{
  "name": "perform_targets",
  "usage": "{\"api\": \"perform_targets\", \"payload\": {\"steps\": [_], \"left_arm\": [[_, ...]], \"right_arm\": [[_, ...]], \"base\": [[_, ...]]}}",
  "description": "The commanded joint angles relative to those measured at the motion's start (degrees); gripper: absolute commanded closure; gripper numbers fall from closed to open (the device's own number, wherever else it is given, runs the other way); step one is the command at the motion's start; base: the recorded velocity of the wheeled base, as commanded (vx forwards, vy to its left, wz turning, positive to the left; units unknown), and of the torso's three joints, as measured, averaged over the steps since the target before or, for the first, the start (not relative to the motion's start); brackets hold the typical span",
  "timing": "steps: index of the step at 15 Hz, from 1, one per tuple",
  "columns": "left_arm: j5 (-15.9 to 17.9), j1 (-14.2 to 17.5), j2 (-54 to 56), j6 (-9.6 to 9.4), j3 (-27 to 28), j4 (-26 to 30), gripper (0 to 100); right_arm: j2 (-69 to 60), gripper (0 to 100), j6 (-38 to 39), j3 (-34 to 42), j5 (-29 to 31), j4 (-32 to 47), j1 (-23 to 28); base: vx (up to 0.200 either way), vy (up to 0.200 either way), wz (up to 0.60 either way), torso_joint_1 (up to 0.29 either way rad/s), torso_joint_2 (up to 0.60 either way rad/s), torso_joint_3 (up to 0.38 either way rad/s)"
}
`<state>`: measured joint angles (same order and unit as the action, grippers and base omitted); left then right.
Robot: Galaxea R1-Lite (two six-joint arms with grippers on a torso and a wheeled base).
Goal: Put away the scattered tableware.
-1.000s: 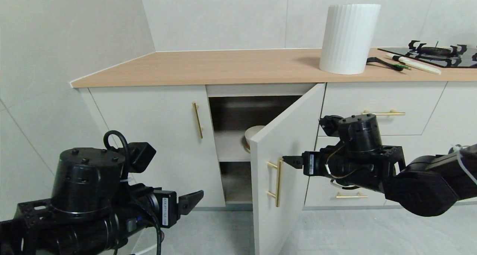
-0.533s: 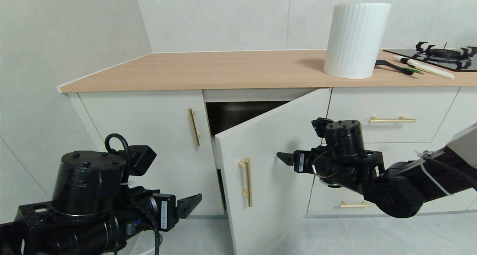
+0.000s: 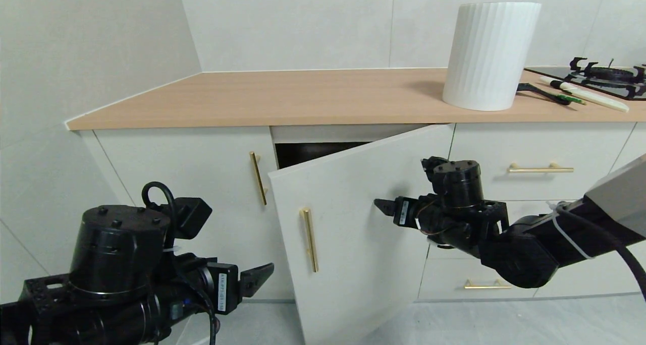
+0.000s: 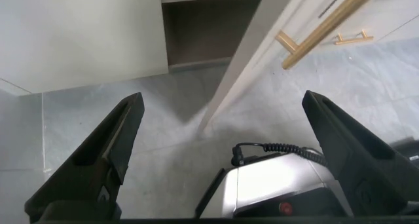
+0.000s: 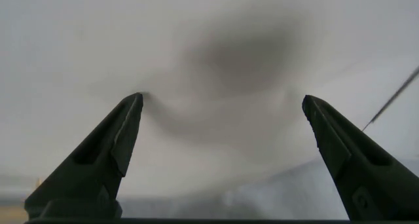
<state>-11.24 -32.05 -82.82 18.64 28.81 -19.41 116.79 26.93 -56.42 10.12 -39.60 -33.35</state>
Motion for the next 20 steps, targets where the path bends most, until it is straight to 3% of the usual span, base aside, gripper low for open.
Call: {"api": "perform_targets", "payload": {"steps": [1, 11, 16, 20], "left_arm": [[-0.01, -0.03, 0.03, -0.01, -0.07, -0.02, 0], [-0.01, 0.06, -0.06, -0.18, -0.24, -0.02, 0], [0.08, -0.03, -0.06, -0.18, -0.33, -0.02, 0], [0.08, -0.03, -0.15, -0.18, -0.33, -0.02, 0]], "right_arm": [[1.69, 0, 0.49, -1.68, 0.96, -0.04, 0.04], [5.21, 0, 4.36, -6.95, 5.00, -0.40, 0.48], [10.04, 0, 4.89, -11.87, 12.47, -1.54, 1.10], [12.24, 0, 4.71, -13.10, 14.67, -2.94, 1.71]], "base": [[0.000, 0.000, 0.00, 0.000, 0.00, 0.000], [0.000, 0.000, 0.00, 0.000, 0.00, 0.000], [0.000, 0.000, 0.00, 0.000, 0.00, 0.000], [0.000, 0.000, 0.00, 0.000, 0.00, 0.000]]}}
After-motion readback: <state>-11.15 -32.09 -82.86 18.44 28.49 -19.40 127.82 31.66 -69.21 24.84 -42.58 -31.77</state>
